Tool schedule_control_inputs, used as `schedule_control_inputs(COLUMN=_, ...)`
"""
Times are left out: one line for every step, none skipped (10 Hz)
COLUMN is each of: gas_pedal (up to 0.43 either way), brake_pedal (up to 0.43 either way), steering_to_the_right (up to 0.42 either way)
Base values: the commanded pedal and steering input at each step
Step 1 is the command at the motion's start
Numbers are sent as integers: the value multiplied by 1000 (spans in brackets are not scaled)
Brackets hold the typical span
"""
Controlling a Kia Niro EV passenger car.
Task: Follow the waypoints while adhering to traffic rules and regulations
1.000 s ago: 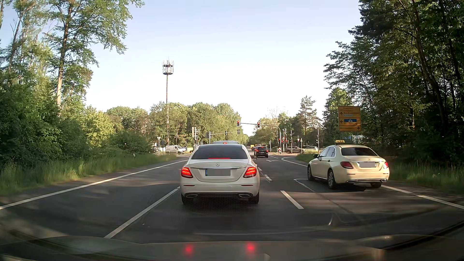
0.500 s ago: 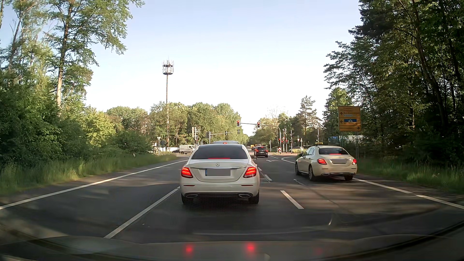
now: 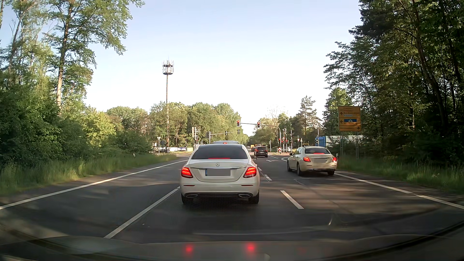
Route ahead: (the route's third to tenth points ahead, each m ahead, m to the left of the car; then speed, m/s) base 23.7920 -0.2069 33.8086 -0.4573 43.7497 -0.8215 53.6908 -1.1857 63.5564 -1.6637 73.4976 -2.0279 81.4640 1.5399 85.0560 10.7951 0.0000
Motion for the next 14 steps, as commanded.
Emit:
schedule_control_inputs(gas_pedal=0, brake_pedal=6, steering_to_the_right=-4)
schedule_control_inputs(gas_pedal=0, brake_pedal=0, steering_to_the_right=-5)
schedule_control_inputs(gas_pedal=0, brake_pedal=0, steering_to_the_right=-4)
schedule_control_inputs(gas_pedal=0, brake_pedal=0, steering_to_the_right=-4)
schedule_control_inputs(gas_pedal=0, brake_pedal=0, steering_to_the_right=-4)
schedule_control_inputs(gas_pedal=0, brake_pedal=0, steering_to_the_right=-5)
schedule_control_inputs(gas_pedal=0, brake_pedal=0, steering_to_the_right=-4)
schedule_control_inputs(gas_pedal=0, brake_pedal=0, steering_to_the_right=-4)
schedule_control_inputs(gas_pedal=0, brake_pedal=0, steering_to_the_right=-4)
schedule_control_inputs(gas_pedal=0, brake_pedal=0, steering_to_the_right=-4)
schedule_control_inputs(gas_pedal=0, brake_pedal=6, steering_to_the_right=-4)
schedule_control_inputs(gas_pedal=0, brake_pedal=0, steering_to_the_right=-5)
schedule_control_inputs(gas_pedal=0, brake_pedal=0, steering_to_the_right=-4)
schedule_control_inputs(gas_pedal=0, brake_pedal=0, steering_to_the_right=-4)
